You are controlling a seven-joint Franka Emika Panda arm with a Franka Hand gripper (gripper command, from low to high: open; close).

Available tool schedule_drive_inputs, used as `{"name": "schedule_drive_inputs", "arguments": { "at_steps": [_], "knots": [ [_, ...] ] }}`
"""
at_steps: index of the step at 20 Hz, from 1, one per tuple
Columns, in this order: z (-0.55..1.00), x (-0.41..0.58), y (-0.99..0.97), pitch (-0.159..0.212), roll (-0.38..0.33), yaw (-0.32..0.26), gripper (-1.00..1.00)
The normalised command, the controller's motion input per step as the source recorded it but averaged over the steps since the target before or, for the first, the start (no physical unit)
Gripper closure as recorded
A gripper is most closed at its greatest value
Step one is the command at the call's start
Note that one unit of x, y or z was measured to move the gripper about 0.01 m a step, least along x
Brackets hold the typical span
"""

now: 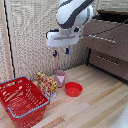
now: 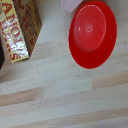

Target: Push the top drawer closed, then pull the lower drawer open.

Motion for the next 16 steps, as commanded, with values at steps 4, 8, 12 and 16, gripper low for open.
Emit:
{"name": "schedule_drive_inputs", "arguments": {
  "at_steps": [4,8,12,16],
  "knots": [
    [0.06,-0.031,0.05,0.0,-0.178,0.172,-1.0],
    [0.16,0.0,0.0,0.0,-0.253,0.183,-1.0],
    [0.23,-0.009,0.0,-0.01,-0.287,0.176,-1.0],
    [0.23,-0.008,0.0,-0.017,-0.31,0.164,-1.0]
  ]
}}
